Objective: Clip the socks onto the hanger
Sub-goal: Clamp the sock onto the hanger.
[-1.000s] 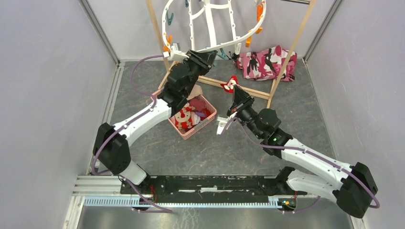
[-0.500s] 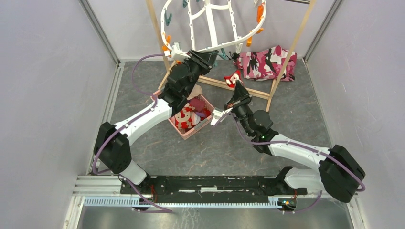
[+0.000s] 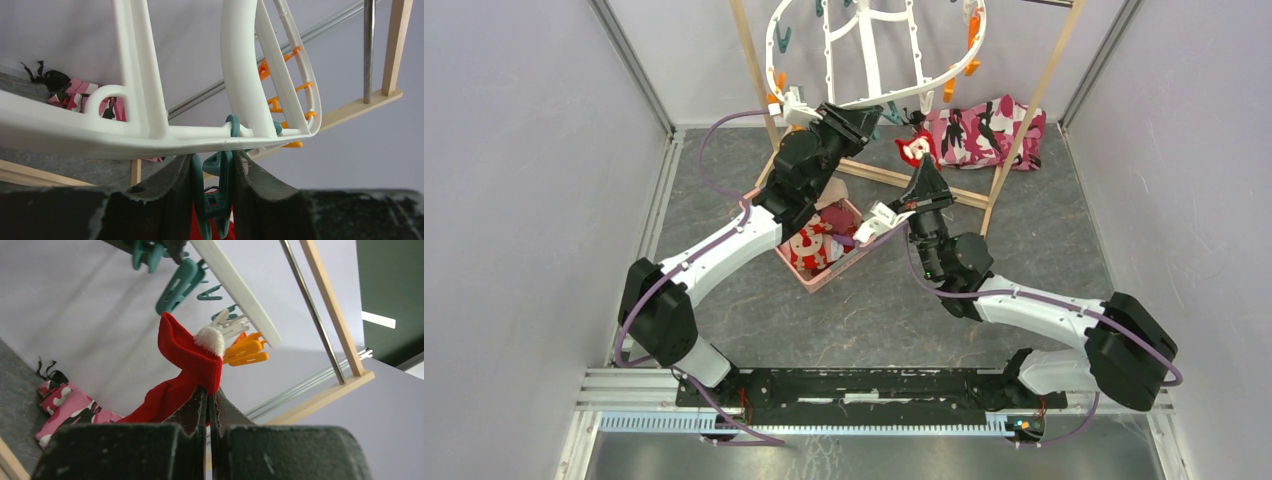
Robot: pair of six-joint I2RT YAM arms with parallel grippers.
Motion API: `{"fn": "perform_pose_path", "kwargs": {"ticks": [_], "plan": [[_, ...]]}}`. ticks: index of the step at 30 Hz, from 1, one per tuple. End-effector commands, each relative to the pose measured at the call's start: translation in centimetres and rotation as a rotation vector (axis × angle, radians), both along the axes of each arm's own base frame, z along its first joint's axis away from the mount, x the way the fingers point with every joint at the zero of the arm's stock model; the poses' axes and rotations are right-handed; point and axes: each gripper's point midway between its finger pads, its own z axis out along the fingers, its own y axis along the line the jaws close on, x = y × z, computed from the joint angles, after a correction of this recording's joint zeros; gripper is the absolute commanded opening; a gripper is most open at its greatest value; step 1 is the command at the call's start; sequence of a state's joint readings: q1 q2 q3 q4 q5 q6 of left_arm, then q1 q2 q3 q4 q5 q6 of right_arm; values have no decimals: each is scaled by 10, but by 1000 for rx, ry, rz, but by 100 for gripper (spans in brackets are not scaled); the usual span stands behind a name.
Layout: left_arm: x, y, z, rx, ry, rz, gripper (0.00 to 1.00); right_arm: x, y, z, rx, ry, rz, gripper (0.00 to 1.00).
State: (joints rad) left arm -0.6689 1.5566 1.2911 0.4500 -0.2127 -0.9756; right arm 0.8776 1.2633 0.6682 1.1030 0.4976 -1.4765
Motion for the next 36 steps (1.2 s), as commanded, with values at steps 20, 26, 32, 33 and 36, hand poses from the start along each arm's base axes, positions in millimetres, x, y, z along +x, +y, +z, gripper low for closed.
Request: {"fn": "perform_pose_path", "kwargs": {"ticks": [20,26,32,33,36], "plan": [[0,3,-27,-102,229,99,5,-3,17,25,127,-114,8,0],[3,1,-25,-131,274,103,6,-9,16,22,118,-128,25,0],[2,1,-23,-145,321,104,6,-11,19,25,113,-152,36,0],[2,1,-24,-151,328,100,6,-10,20,26,111,-156,36,0],[1,1,-24,-161,346,100,6,-10,21,27,109,-165,34,0]]}}
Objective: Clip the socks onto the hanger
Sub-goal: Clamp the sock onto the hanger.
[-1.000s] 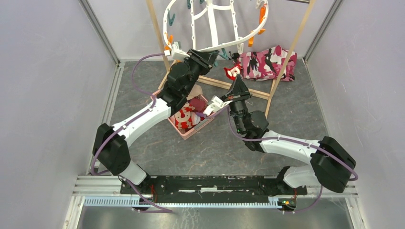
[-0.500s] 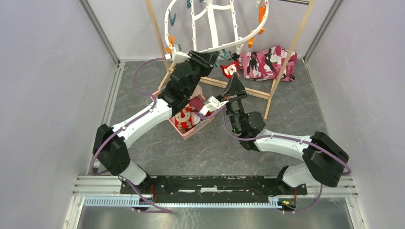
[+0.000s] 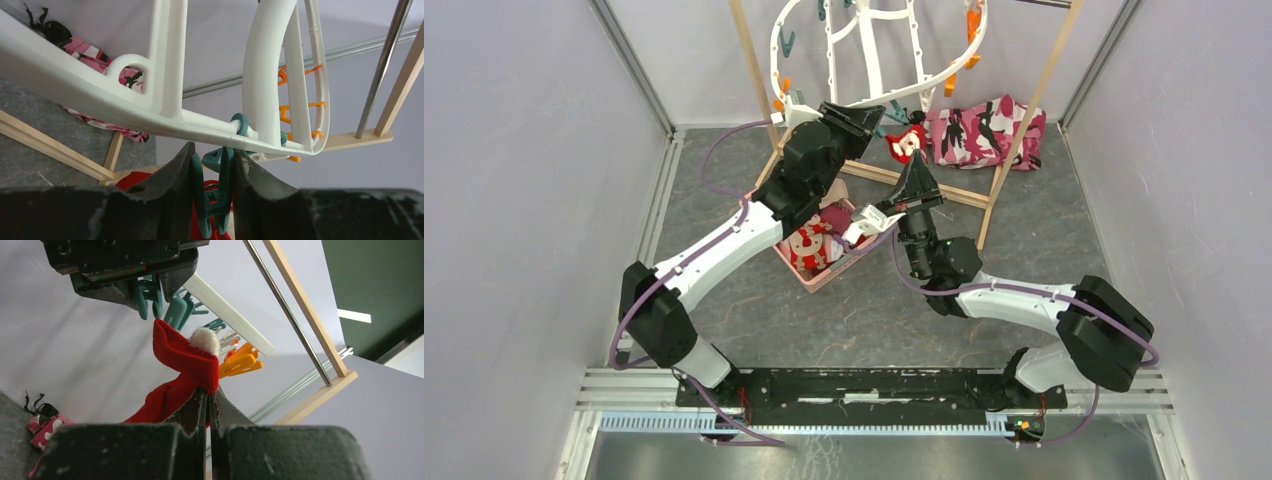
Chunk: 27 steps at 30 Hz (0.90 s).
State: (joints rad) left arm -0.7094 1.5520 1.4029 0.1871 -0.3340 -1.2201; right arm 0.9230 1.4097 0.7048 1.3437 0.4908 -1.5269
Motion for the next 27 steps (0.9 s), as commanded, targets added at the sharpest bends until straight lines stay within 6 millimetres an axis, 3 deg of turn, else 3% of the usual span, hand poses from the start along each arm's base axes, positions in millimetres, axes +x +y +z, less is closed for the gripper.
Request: {"fn": "perform_pose_path", "kwargs": {"ticks": [1,27], "plan": [[5,3,-26,-21,136,40,6,-7,-2,19,51,-70,10,0],[3,7,-30,-93,195,26,6,-5,11,26,60,-97,18,0]]}}
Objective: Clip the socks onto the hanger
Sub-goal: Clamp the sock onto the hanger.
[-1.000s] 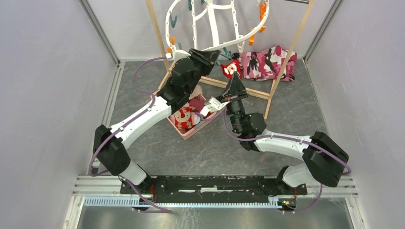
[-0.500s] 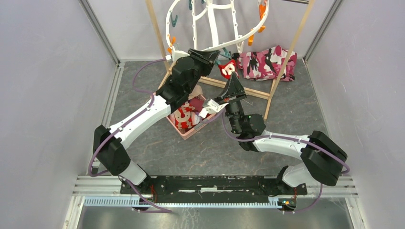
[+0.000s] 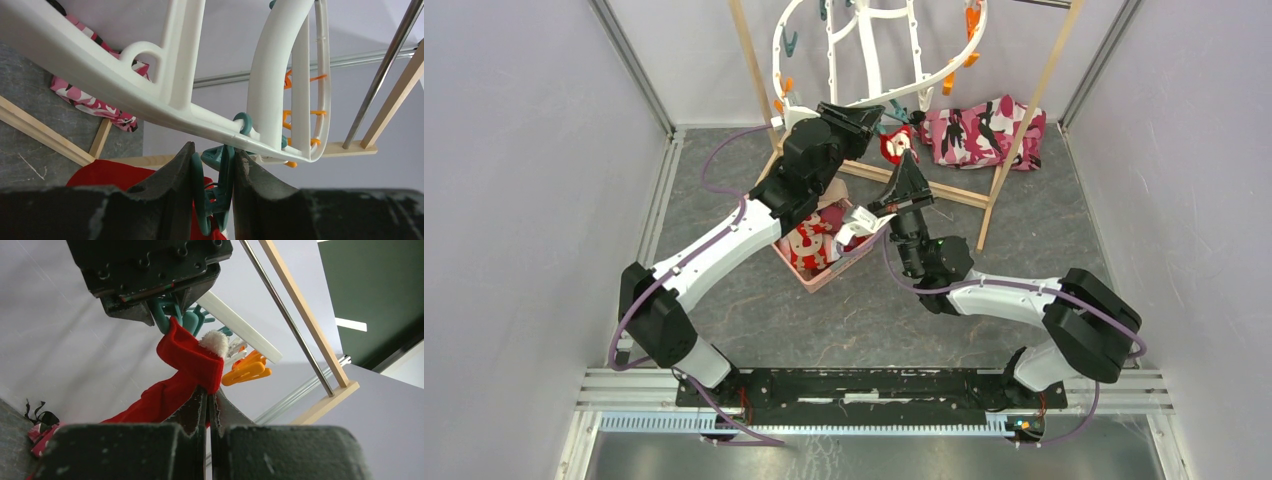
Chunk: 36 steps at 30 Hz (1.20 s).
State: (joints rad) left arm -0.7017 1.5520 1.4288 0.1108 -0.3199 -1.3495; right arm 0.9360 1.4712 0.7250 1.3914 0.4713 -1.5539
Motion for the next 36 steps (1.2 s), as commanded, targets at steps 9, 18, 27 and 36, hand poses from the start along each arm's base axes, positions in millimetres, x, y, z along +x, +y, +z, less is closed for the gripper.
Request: {"fn": "perform_pose_path", "kwargs": {"ticks": [9,18,27,36], "plan": [[3,7,-32,-4,110,19,6,-8,-1,23,60,-60,27,0],[6,5,-37,37,108,12,6,-2,14,9,-6,8,63,0],[6,1,-53,109,110,-6,6,1,22,20,2,2,58,0],[7,0,-65,174,113,-16,6,-5,25,31,4,-36,61,0]]}}
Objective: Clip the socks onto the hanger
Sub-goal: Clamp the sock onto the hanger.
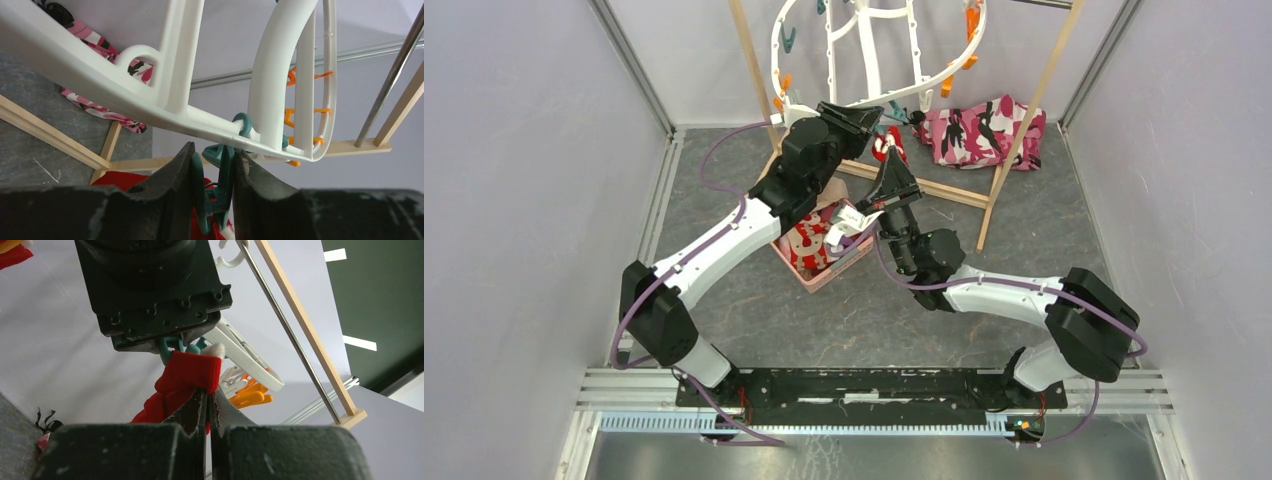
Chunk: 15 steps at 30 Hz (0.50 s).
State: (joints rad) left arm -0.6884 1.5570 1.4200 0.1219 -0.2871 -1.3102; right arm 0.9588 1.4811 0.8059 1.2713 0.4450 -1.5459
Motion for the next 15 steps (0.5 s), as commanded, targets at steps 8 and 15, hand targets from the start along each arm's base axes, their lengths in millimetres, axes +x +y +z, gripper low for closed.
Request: {"fn": "perform_pose_path", "kwargs": {"ticks": [8,15], "plan": [[4,0,-65,157,148,4,7,-8,-2,2,1,-14,13,0],[3,-1,-68,168,153,-6,7,-3,6,8,4,-27,5,0]]}}
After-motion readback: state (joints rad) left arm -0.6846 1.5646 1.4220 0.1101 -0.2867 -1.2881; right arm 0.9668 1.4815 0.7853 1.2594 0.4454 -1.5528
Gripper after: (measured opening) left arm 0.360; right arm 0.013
